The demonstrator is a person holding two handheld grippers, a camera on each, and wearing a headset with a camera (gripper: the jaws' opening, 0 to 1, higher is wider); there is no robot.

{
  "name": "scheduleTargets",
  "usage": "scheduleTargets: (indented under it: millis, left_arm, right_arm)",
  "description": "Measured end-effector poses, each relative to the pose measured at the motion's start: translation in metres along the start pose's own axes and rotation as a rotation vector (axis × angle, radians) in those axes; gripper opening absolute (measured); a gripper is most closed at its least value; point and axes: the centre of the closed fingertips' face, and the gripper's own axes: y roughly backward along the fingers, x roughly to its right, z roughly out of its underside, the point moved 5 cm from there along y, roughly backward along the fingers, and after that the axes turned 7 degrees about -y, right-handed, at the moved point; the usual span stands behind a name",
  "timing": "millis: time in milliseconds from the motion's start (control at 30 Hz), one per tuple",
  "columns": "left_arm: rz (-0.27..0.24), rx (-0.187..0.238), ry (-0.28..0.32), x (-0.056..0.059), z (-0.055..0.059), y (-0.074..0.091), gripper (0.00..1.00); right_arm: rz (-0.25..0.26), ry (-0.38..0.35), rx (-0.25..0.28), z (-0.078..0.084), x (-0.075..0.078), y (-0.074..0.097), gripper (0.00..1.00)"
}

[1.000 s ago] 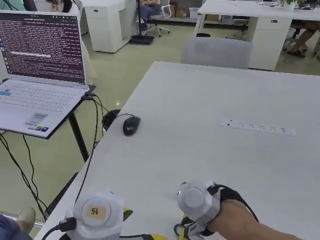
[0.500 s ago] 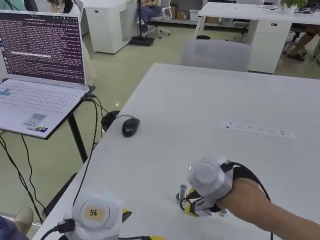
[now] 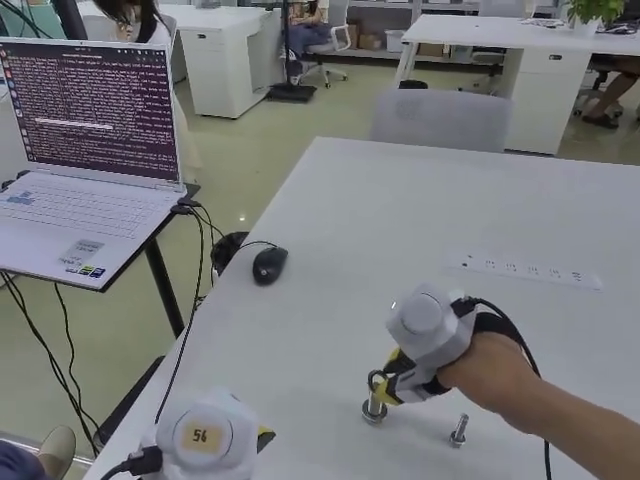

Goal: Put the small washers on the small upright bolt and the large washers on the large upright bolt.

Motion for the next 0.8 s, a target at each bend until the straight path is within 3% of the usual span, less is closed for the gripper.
scheduleTargets:
  millis: [800]
  left_arm:
    - [-0.003, -0.007, 0.014, -0.002, 0.006, 0.001, 0.64]
  right_arm:
    - [-0.014, -0.008, -0.074, 0.008, 0.003, -0.02, 0.23]
